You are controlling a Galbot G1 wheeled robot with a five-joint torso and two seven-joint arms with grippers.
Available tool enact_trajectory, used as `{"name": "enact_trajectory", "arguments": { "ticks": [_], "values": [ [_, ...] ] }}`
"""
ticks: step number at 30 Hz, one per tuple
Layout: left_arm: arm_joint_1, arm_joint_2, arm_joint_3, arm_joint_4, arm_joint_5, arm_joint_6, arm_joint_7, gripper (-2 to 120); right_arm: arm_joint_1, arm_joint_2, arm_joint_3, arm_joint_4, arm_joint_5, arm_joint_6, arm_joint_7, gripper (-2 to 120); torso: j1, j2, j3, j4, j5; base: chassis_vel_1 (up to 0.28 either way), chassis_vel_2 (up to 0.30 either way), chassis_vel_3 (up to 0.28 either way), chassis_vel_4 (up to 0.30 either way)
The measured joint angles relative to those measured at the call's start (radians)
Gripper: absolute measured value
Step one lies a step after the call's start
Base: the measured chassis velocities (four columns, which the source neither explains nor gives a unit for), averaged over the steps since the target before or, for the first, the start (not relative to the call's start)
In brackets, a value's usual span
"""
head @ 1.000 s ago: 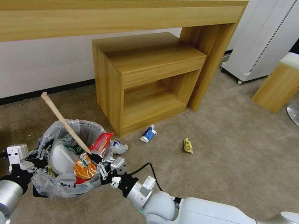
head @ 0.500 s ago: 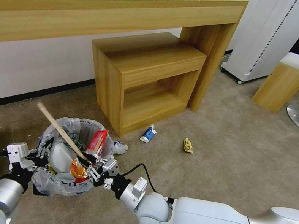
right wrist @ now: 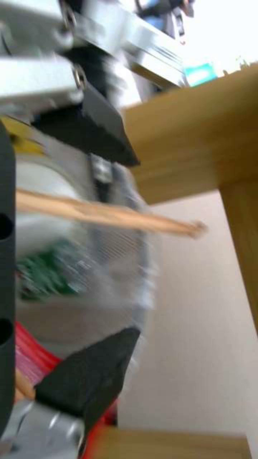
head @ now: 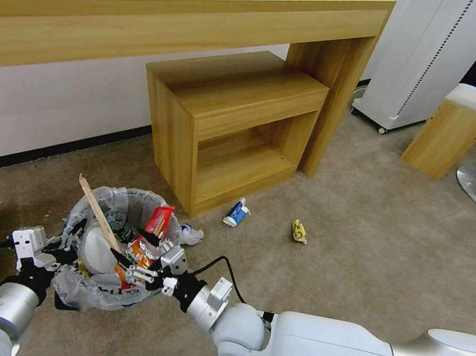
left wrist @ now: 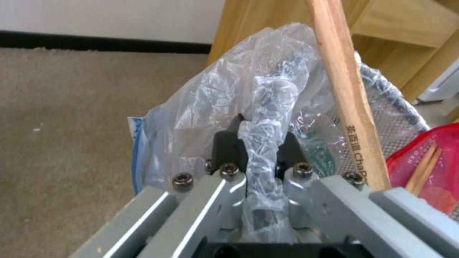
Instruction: Pick up the trash bin and place the garbage on the floor into it.
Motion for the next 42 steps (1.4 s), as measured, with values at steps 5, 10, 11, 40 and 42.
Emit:
{"name": "enact_trajectory", "arguments": {
  "ticks": [5,10,11,40,42],
  "values": [
    [0.001,0.006,0.0,0.013,0.001,0.001,0.0,3,-0.021,0.008,0.084,0.009,0.019,-0.027,0.041,100,0.0,0.0,0.0,0.0,0.0,0.0,0.0,0.0,0.0],
    [-0.004,0.008,0.004,0.027,0.003,0.001,0.001,3,-0.063,-0.021,0.16,0.037,0.029,-0.057,0.077,100,0.0,0.0,0.0,0.0001,0.0002,0.0,0.0,0.0,0.0],
    [-0.004,0.008,0.004,0.027,0.003,0.001,0.001,3,-0.063,-0.021,0.16,0.037,0.029,-0.057,0.077,100,0.0,0.0,0.0,0.0001,0.0002,0.0,0.0,0.0,0.0],
    [0.013,-0.008,-0.016,0.058,0.06,-0.004,0.014,3,-0.42,-0.33,0.766,-0.098,-0.145,-0.182,0.37,100,0.0,0.0,0.0,-0.0001,0.0001,0.0,0.0,0.0,0.0],
    [0.015,-0.009,-0.018,0.053,0.06,-0.004,0.014,3,-0.426,-0.327,0.77,-0.105,-0.154,-0.18,0.37,100,0.0,0.0,0.0,0.0001,0.0002,0.0,0.0,0.0,0.0]
  ]
}}
